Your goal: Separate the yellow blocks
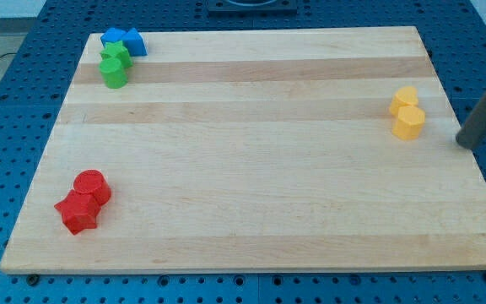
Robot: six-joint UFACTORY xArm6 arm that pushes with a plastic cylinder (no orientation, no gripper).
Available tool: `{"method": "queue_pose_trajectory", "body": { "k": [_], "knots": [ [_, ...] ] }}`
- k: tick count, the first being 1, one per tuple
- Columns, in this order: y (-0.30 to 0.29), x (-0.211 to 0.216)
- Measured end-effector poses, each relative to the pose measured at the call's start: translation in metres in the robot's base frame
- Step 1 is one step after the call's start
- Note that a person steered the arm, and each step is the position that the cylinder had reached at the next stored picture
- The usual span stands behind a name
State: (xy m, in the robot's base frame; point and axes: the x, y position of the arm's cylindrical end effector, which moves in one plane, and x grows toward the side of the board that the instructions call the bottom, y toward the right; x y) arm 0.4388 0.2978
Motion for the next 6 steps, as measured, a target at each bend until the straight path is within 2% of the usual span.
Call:
{"method": "queue_pose_trajectory", "body": {
  "k": [1, 3, 4, 6],
  "knots": [
    [-0.017, -0.034],
    [-0.143, -0.037],
    [-0.173, -0.04],
    [-0.106, -0.036]
  ]
}}
